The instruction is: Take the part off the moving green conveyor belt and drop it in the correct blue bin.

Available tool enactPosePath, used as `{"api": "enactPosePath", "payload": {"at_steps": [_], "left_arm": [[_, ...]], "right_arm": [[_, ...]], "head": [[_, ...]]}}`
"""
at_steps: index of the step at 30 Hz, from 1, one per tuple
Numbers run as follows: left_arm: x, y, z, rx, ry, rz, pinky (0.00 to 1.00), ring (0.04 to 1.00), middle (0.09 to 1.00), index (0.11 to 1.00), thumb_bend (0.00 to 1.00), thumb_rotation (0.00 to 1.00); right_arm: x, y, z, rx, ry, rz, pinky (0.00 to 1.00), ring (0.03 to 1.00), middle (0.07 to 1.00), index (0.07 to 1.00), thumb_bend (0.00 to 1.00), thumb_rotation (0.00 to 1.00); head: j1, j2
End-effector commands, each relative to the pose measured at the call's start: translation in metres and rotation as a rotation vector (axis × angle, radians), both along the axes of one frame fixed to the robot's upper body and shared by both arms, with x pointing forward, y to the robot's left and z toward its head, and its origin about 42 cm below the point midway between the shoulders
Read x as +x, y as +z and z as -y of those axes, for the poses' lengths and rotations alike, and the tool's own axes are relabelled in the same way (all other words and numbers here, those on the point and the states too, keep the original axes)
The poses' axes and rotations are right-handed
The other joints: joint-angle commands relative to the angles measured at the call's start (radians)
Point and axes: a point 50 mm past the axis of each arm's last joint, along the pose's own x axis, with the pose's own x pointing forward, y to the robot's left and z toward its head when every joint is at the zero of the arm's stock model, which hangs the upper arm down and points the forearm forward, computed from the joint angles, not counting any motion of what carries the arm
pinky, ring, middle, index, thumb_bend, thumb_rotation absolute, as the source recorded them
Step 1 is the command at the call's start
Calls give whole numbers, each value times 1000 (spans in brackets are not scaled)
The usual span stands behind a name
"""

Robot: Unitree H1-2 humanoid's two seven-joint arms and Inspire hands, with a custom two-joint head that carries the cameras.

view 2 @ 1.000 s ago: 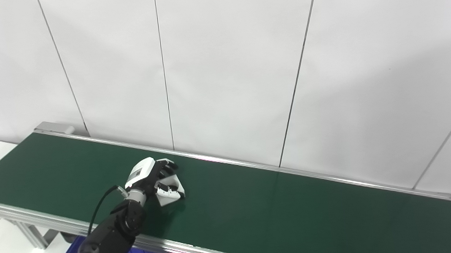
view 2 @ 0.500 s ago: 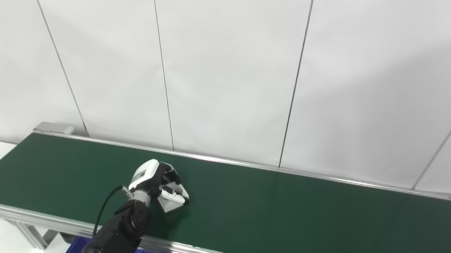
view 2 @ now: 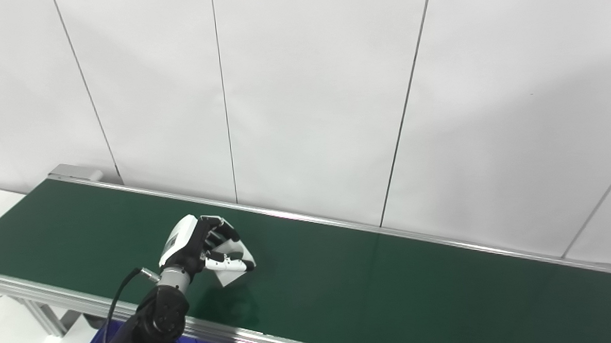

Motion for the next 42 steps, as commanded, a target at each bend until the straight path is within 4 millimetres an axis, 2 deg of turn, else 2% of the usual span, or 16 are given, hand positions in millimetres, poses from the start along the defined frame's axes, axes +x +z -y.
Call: {"api": "enactPosePath", "payload": {"at_steps": [1, 6, 10, 19, 25, 33, 34, 42], "left_arm": [[-3, 20, 0, -7, -21, 118, 418, 457, 496, 481, 502, 0], [-26, 19, 1, -38, -72, 178, 429, 458, 491, 484, 502, 0], [-43, 15, 1, -62, -98, 195, 369, 424, 494, 495, 501, 0], [-75, 9, -3, -66, -163, 194, 318, 392, 483, 508, 499, 0], [-95, -2, -7, -111, -229, 173, 419, 452, 496, 486, 501, 0], [-109, -8, -11, -147, -314, 163, 452, 472, 504, 468, 500, 0], [-110, -8, -11, -150, -329, 161, 457, 476, 506, 466, 500, 0], [-124, -14, -3, -166, -448, 102, 421, 465, 506, 474, 500, 0]], "right_arm": [[1, 15, -4, 42, 19, 88, 847, 885, 875, 881, 1000, 257], [-1, 18, -6, 59, 23, 93, 853, 879, 866, 869, 1000, 250], [-2, 21, -7, 66, 26, 98, 840, 875, 862, 863, 1000, 259], [-5, 30, -12, 51, 19, 107, 825, 863, 856, 862, 1000, 281], [-7, 36, -15, 52, 26, 115, 846, 875, 868, 878, 1000, 265], [-8, 38, -19, 50, 18, 121, 852, 873, 878, 893, 1000, 311], [-8, 39, -19, 53, 18, 123, 852, 874, 880, 895, 1000, 314], [-9, 45, -19, 64, 1, 98, 879, 887, 880, 899, 1000, 350]], "head": [[1, 1], [-57, 26], [-89, 46], [-192, 113], [-245, 161], [-288, 216], [-298, 233], [-317, 287]]}}
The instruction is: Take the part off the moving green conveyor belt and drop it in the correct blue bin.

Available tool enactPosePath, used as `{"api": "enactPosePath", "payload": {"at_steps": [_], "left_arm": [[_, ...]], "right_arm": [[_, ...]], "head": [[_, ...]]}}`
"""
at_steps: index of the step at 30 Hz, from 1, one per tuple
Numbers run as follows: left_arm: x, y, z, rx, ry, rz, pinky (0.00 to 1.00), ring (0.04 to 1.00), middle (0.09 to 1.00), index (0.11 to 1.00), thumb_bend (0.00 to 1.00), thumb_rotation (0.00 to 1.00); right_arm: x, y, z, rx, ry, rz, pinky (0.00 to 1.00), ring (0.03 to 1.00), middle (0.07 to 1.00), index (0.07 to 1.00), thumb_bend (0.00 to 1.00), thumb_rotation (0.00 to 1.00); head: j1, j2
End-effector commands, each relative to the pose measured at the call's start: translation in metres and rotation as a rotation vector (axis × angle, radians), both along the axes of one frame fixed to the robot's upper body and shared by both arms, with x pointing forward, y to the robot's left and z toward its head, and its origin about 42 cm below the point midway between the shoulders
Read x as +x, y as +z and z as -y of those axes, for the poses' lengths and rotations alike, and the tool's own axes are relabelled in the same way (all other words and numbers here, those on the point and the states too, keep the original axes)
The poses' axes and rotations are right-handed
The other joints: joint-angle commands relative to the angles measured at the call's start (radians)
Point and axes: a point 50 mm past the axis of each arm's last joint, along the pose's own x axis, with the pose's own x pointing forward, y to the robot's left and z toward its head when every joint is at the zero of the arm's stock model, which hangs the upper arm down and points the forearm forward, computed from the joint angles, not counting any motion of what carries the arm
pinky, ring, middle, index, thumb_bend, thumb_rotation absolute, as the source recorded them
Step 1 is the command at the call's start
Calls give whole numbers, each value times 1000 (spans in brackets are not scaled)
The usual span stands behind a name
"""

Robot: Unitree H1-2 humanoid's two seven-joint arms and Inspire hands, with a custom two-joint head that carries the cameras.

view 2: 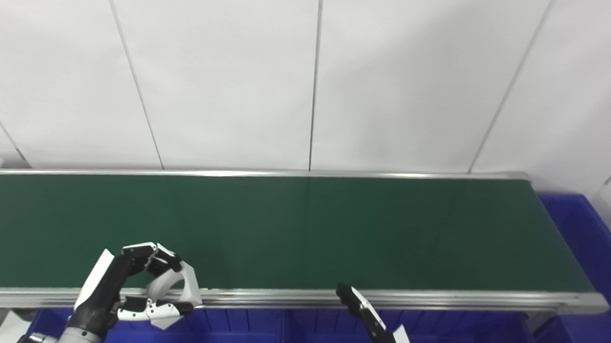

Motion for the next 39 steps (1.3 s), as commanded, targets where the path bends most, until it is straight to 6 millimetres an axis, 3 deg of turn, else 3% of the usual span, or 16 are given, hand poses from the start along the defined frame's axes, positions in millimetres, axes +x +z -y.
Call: {"api": "enactPosePath", "payload": {"at_steps": [1, 4, 17, 30, 34, 35, 37, 39], "left_arm": [[-2, 14, 3, 11, -49, 75, 438, 474, 506, 468, 500, 0], [-6, 10, 7, 24, -73, 58, 482, 496, 512, 449, 498, 0], [-21, -6, 25, 112, -191, -5, 451, 473, 497, 474, 500, 0], [-17, -15, 29, 395, -260, -130, 476, 467, 485, 495, 502, 0], [-17, -16, 28, 497, -255, -150, 487, 445, 538, 491, 498, 0], [-17, -16, 27, 516, -252, -148, 575, 575, 646, 494, 504, 18], [-18, -15, 27, 552, -238, -142, 721, 738, 764, 498, 511, 36], [-20, -14, 25, 571, -217, -134, 827, 831, 833, 689, 666, 9]], "right_arm": [[1, 12, 0, 11, -3, 30, 875, 884, 879, 899, 1000, 351], [1, 15, 1, 6, -1, 37, 865, 884, 879, 897, 1000, 359], [3, 24, -1, 16, -14, 45, 843, 868, 868, 897, 1000, 339], [2, 32, -6, 18, -35, 48, 836, 865, 864, 898, 1000, 348], [1, 33, -7, 22, -39, 46, 839, 865, 862, 896, 1000, 352], [1, 33, -7, 23, -40, 47, 839, 864, 859, 894, 1000, 351], [1, 34, -8, 29, -37, 51, 833, 860, 857, 893, 1000, 344], [1, 35, -8, 35, -35, 50, 828, 857, 855, 892, 1000, 338]], "head": [[1, -1], [-1, 17], [-4, 60], [-20, 88], [-18, 90], [-18, 94], [-20, 97], [-21, 102]]}}
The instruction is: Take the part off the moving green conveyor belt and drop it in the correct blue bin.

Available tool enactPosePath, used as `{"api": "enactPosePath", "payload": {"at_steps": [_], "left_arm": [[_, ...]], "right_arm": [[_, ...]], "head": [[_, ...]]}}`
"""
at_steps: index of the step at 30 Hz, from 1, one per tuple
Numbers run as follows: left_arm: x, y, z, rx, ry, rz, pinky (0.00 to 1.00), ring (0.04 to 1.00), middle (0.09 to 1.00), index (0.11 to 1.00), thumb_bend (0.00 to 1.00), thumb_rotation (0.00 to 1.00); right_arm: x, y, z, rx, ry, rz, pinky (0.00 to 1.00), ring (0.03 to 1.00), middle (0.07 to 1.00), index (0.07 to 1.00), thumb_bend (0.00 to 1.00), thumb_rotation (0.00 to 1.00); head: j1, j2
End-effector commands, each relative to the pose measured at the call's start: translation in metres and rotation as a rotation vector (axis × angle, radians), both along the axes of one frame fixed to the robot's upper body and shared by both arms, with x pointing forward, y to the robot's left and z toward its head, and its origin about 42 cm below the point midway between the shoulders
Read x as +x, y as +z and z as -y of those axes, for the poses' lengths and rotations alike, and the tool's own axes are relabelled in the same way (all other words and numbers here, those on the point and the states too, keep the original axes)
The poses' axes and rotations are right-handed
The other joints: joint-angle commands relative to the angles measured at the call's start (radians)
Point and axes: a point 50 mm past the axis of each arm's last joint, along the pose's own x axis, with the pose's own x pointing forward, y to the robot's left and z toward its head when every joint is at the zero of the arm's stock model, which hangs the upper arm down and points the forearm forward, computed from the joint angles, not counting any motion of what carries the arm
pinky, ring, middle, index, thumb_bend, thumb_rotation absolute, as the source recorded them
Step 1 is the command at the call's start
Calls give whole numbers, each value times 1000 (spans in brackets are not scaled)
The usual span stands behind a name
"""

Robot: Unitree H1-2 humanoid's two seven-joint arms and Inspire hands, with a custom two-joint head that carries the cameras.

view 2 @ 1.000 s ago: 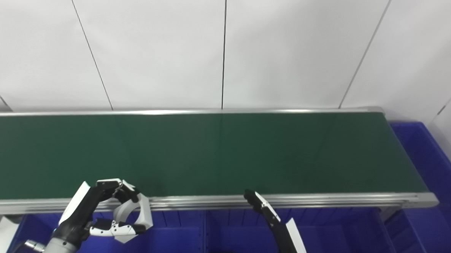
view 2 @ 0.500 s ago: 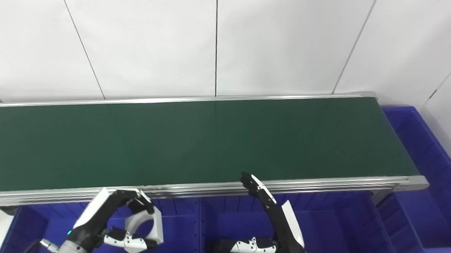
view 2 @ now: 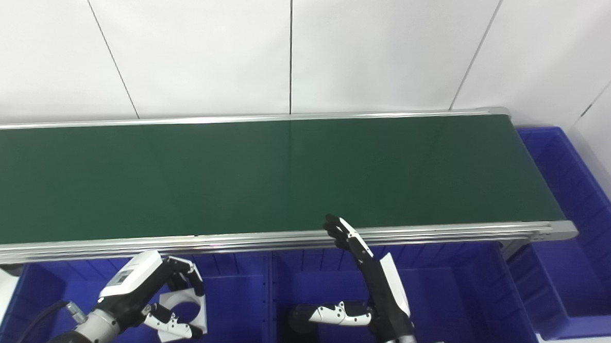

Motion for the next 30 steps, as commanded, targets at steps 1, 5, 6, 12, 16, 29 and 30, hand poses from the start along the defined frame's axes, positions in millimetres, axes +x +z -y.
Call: {"api": "enactPosePath", "payload": {"at_steps": [1, 5, 6, 12, 16, 29, 30], "left_arm": [[1, 15, -3, 22, 9, 80, 860, 865, 865, 744, 718, 3], [-4, 25, -8, -3, 38, 80, 956, 954, 955, 860, 835, 95], [-5, 27, -10, -25, 41, 67, 951, 967, 970, 881, 856, 141], [-7, 33, -18, -400, 43, -22, 855, 936, 949, 914, 991, 246], [-14, 30, -14, -672, 53, -66, 846, 897, 909, 875, 1000, 227], [-29, 1, 4, -1095, 57, -155, 864, 851, 839, 831, 995, 180], [-30, -1, 3, -1102, 63, -153, 862, 851, 839, 829, 995, 183]], "right_arm": [[2, 13, -2, 23, 6, 45, 829, 858, 854, 893, 1000, 333], [2, 15, -2, 13, 6, 44, 818, 854, 856, 894, 1000, 341], [2, 15, -2, 12, 6, 45, 816, 853, 855, 894, 1000, 344], [2, 15, -2, 9, 1, 36, 819, 853, 852, 888, 1000, 355], [0, 14, -1, 10, 2, 31, 816, 851, 854, 886, 1000, 352], [-4, 13, 1, -3, 15, -1, 812, 844, 857, 881, 1000, 373], [-4, 13, 2, -5, 15, -3, 812, 844, 857, 881, 1000, 373]], "head": [[1, 6], [-3, 16], [-3, 16], [-7, 22], [-10, 26], [-26, 27], [-26, 27]]}}
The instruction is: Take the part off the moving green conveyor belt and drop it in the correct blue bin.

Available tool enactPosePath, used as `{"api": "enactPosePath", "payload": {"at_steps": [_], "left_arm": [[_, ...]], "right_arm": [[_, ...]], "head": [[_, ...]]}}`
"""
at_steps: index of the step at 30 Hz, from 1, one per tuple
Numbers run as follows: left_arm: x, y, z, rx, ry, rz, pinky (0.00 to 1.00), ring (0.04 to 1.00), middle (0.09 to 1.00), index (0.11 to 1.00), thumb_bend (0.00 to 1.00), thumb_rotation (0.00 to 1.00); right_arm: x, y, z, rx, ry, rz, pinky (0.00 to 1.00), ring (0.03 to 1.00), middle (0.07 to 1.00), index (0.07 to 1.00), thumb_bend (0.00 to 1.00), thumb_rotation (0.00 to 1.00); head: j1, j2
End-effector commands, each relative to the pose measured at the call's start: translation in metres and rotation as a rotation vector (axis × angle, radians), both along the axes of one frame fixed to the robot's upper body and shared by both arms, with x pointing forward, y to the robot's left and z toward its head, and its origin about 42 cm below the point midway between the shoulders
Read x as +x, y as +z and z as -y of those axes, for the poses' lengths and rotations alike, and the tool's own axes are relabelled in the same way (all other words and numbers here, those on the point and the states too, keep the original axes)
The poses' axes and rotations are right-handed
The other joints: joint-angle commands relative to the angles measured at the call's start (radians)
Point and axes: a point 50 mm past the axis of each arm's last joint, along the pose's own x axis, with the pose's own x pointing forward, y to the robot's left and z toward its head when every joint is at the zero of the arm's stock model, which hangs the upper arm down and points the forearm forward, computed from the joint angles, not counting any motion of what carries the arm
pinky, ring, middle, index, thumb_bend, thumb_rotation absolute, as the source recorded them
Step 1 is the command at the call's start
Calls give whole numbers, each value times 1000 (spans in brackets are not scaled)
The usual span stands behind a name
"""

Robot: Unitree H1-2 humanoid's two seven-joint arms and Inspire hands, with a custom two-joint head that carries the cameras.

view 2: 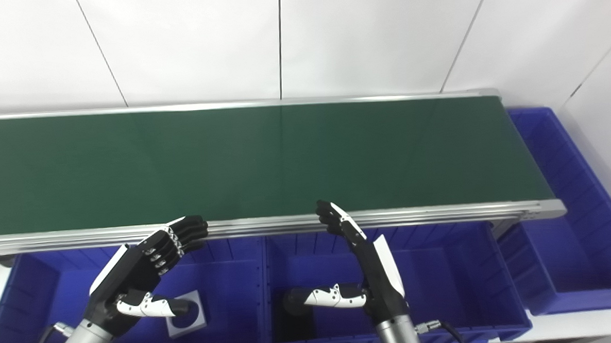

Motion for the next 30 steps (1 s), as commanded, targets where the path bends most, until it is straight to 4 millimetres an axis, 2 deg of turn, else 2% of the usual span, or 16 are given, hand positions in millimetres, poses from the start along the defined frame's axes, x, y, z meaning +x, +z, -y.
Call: {"api": "enactPosePath", "payload": {"at_steps": [1, 9, 11, 14, 24, 30], "left_arm": [[-1, 6, -3, -28, 12, 62, 864, 853, 839, 828, 994, 182], [-5, 0, -1, -62, 51, 82, 875, 879, 872, 867, 950, 147], [-7, -1, 1, -68, 71, 105, 888, 886, 879, 874, 931, 130], [-11, -1, 5, -58, 98, 124, 886, 891, 887, 878, 915, 116], [-16, -2, 9, -27, 148, 123, 916, 909, 903, 890, 938, 160], [-16, -5, 13, -47, 162, 110, 911, 901, 893, 882, 942, 144]], "right_arm": [[0, 10, 0, 10, 4, 33, 812, 845, 857, 881, 1000, 374], [-1, 8, 4, -2, 17, 24, 834, 866, 867, 886, 1000, 371], [-2, 7, 6, 3, 19, 19, 842, 873, 870, 890, 1000, 364], [-3, 7, 10, -1, 17, 11, 840, 876, 869, 893, 1000, 355], [-6, 8, 15, -11, 16, 13, 833, 860, 859, 887, 1000, 336], [-7, 8, 17, -10, 17, 19, 831, 854, 856, 891, 1000, 320]], "head": [[2, 1], [42, -7], [83, -14], [96, -16], [119, -25], [184, -39]]}}
